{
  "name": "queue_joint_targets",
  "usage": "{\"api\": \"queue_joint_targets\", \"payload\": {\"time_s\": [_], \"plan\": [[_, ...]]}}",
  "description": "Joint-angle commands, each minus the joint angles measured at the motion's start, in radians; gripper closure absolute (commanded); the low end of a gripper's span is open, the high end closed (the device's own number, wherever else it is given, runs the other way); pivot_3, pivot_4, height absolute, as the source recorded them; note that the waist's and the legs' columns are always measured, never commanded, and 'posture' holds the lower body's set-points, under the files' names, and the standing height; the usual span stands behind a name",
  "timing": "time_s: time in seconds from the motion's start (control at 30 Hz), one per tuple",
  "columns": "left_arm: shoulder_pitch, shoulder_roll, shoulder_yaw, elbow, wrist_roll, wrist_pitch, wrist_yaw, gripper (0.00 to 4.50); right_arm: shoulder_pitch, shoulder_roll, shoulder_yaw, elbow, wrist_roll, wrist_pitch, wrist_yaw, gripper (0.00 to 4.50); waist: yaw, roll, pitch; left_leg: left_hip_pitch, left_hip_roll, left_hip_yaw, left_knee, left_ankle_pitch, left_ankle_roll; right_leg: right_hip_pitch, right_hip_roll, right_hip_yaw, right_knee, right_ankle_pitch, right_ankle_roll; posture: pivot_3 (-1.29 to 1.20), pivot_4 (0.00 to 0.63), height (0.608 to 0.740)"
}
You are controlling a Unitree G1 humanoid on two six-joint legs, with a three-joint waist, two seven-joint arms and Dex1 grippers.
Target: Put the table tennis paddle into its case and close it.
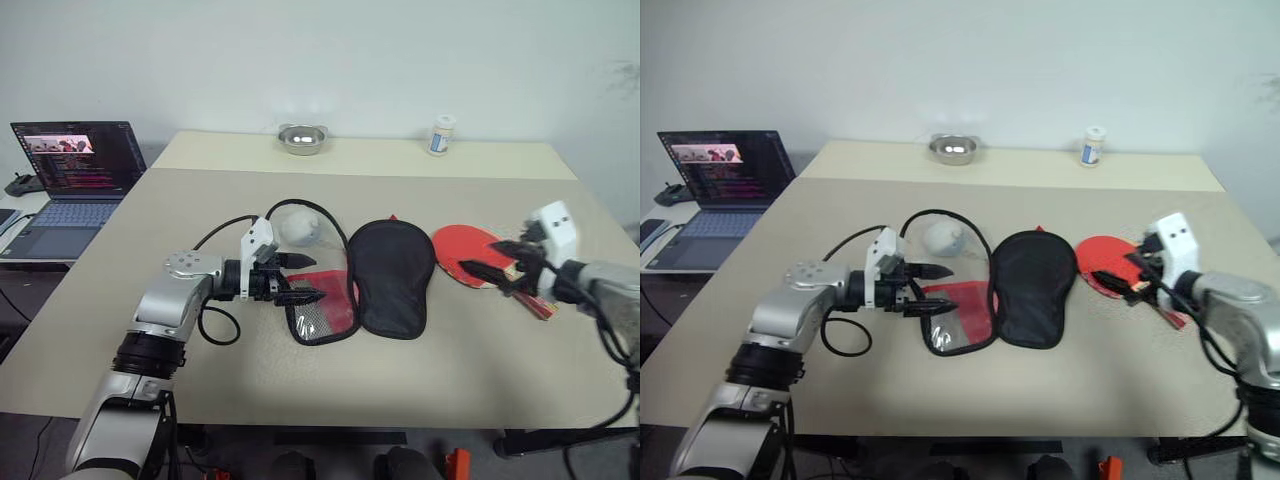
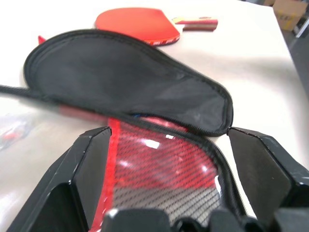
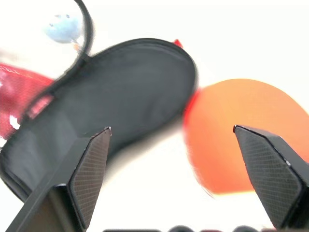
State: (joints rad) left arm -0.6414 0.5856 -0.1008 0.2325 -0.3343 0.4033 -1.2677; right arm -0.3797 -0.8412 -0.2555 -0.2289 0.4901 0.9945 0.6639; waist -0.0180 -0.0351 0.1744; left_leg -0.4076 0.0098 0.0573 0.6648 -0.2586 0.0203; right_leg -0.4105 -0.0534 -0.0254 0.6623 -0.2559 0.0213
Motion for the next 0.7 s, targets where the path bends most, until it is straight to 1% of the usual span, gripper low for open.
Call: {"api": "queue_joint_targets", "payload": {"time_s": [0.03, 0.1, 0.17, 0.27, 0.47, 0.57, 0.7], "plan": [[-0.044, -0.022, -0.003, -0.016, -0.013, -0.017, -0.009, 0.31, 0.028, -0.076, 0.022, 0.121, -0.073, -0.107, 0.057, 0.03, 0.001, 0.0, 0.0, 0.0, 0.0, 0.0, 0.0, 0.0, 0.0, 0.0, 0.0, 0.0, 0.0, 0.0, 0.0, 0.0, 0.15, 0.74], [-0.063, -0.041, -0.013, 0.008, -0.003, -0.029, -0.015, 0.31, 0.017, -0.099, 0.073, 0.227, -0.118, -0.168, 0.089, 0.03, 0.001, 0.0, 0.0, 0.0, 0.0, 0.001, 0.001, 0.0, 0.0, 0.0, 0.0, 0.001, 0.0, 0.0, 0.0, 0.0, 0.15, 0.74], [-0.075, -0.052, -0.018, 0.026, 0.003, -0.037, -0.019, 0.31, -0.01, -0.099, 0.104, 0.307, -0.147, -0.21, 0.099, 0.03, -0.001, 0.0, 0.0, 0.0, 0.0, 0.001, 0.001, 0.0, 0.0, 0.0, 0.001, 0.001, 0.001, 0.0, 0.0, 0.0, 0.15, 0.74], [-0.087, -0.064, -0.027, 0.048, 0.01, -0.052, -0.026, 0.31, -0.082, -0.077, 0.159, 0.482, -0.209, -0.296, 0.105, 0.03, -0.008, 0.0, 0.0, 0.002, 0.001, 0.002, 0.001, 0.0, 0.0, 0.0, 0.002, 0.003, 0.001, 0.0, 0.0, 0.0, 0.15, 0.74], [-0.094, -0.071, -0.03, 0.069, 0.016, -0.069, -0.03, 0.31, -0.184, -0.023, 0.228, 0.719, -0.293, -0.407, 0.115, 0.03, -0.01, 0.0, 0.0, 0.002, 0.001, 0.003, 0.0, 0.0, 0.0, 0.0, 0.002, 0.003, 0.001, 0.0, 0.0, 0.0, 0.15, 0.74], [-0.092, -0.071, -0.025, 0.076, 0.022, -0.076, -0.03, 0.31, -0.25, 0.017, 0.247, 0.872, -0.333, -0.474, 0.106, 0.03, -0.01, 0.0, 0.0, 0.002, 0.0, 0.003, 0.001, 0.0, 0.0, 0.0, 0.001, 0.003, 0.001, 0.0, 0.0, 0.0, 0.15, 0.74], [-0.093, -0.07, -0.023, 0.086, 0.028, -0.087, -0.026, 0.31, -0.315, 0.055, 0.265, 1.012, -0.377, -0.531, 0.106, 0.03, -0.014, 0.0, 0.0, 0.005, 0.0, 0.004, 0.001, 0.0, 0.0, 0.003, 0.001, 0.004, 0.001, 0.0, 0.0, 0.0, 0.15, 0.74]]}}
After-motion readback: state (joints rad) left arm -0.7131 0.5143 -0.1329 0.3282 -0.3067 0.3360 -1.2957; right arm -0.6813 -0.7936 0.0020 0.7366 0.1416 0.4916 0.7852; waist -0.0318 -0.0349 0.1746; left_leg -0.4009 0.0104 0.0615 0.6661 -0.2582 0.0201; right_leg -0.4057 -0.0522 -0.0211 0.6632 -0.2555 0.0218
